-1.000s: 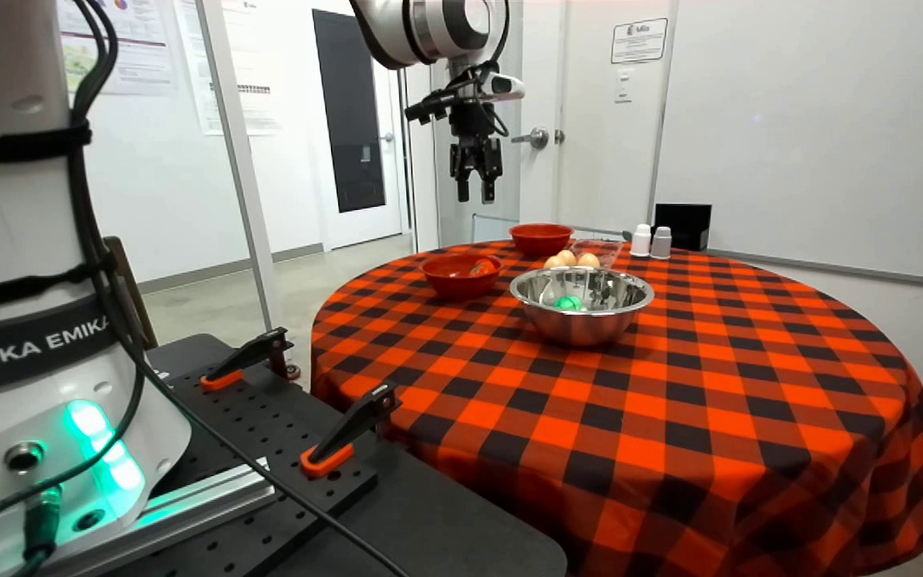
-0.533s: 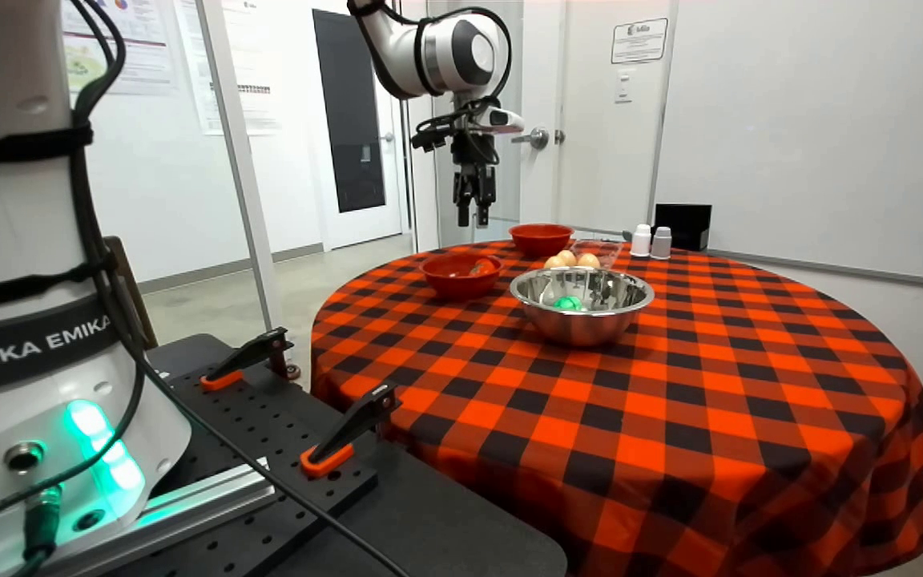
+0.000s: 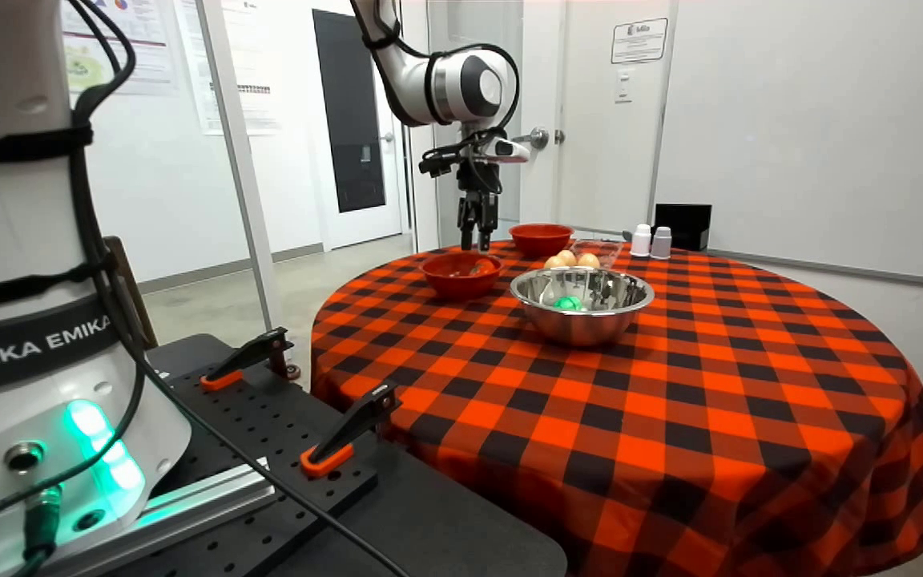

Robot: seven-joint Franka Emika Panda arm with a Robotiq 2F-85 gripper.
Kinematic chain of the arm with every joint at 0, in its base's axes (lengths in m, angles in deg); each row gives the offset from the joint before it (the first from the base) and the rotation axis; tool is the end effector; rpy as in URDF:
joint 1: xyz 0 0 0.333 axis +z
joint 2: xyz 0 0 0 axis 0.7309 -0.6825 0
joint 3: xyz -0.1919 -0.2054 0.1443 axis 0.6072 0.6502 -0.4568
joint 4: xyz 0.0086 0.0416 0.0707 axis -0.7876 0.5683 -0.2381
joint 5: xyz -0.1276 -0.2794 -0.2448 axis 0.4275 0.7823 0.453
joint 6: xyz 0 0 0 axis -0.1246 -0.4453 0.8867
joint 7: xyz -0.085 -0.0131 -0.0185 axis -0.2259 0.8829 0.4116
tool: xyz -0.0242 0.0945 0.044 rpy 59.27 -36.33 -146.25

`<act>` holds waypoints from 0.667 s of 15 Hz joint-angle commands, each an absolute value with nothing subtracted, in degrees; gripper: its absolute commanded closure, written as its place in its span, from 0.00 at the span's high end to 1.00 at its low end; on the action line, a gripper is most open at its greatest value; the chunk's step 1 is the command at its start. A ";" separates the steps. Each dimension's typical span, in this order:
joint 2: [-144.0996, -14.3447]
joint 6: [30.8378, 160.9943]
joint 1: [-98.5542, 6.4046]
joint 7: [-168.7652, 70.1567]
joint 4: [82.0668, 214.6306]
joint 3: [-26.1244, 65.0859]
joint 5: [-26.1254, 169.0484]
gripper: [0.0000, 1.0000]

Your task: Pick up an egg and the toys from the orange bowl and put them in the silver dish.

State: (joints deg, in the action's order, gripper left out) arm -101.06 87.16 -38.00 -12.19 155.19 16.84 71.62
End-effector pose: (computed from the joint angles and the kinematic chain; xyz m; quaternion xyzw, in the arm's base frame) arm 0.6391 0.0850 0.1798 0.9563 -0.2725 -0.0813 0.0677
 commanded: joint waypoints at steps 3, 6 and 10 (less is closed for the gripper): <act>-104.92 87.35 -37.68 -12.89 151.06 18.10 70.47 1.00; -106.14 87.58 -37.67 -12.97 150.23 18.41 70.48 1.00; -107.40 88.00 -37.51 -13.04 149.80 18.46 70.43 1.00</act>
